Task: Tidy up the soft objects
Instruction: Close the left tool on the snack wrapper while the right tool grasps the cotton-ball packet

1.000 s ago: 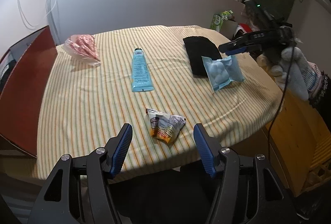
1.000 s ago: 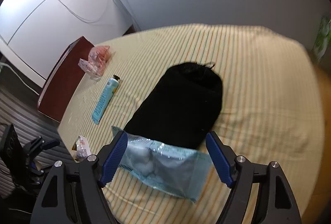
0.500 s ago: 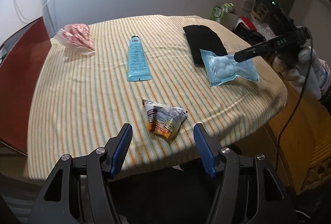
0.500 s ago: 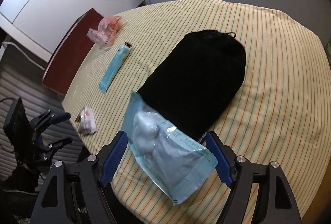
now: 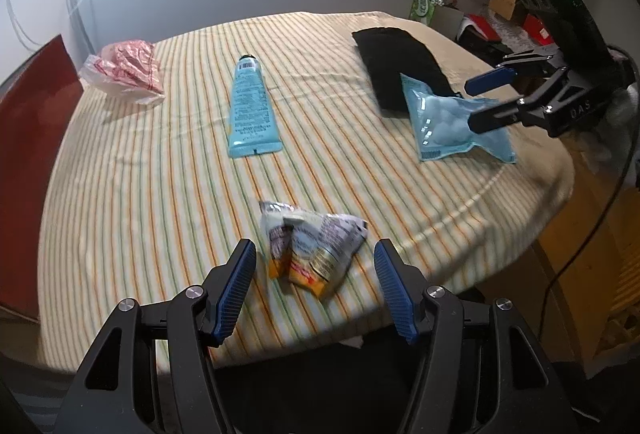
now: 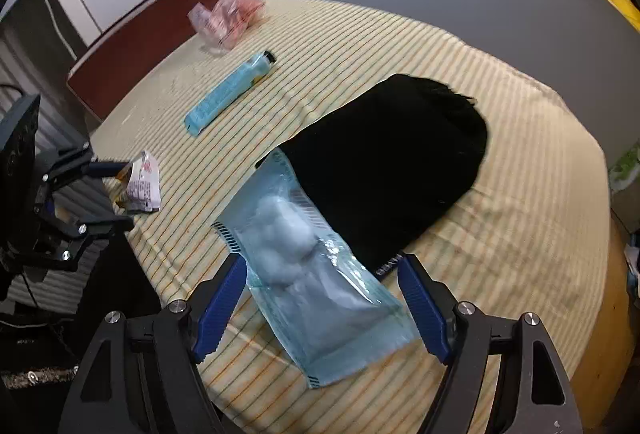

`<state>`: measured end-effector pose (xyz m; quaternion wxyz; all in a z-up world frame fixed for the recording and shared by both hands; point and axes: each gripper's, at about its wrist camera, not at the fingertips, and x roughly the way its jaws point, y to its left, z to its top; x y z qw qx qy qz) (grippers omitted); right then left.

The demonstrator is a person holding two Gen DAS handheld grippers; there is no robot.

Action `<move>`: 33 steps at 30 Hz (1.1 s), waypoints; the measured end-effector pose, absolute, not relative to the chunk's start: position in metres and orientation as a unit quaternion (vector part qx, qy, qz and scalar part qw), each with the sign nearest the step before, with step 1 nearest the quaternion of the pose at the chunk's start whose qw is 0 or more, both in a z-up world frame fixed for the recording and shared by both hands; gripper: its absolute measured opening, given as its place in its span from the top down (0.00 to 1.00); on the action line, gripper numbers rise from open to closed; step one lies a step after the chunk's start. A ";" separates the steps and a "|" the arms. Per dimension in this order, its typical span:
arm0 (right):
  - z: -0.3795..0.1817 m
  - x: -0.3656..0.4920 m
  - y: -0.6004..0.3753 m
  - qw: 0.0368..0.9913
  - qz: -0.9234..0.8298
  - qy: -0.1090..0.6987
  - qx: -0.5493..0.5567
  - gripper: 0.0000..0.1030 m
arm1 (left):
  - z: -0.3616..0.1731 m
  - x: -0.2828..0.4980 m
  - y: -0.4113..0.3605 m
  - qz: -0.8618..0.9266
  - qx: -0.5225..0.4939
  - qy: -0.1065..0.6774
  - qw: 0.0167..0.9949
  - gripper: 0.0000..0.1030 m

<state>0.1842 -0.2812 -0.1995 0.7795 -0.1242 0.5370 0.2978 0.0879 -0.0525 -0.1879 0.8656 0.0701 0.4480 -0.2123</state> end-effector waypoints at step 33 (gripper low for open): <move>-0.223 0.163 -0.250 0.741 0.283 0.575 -0.200 0.40 | -0.191 0.098 -0.053 -0.210 0.092 0.430 0.873 0.55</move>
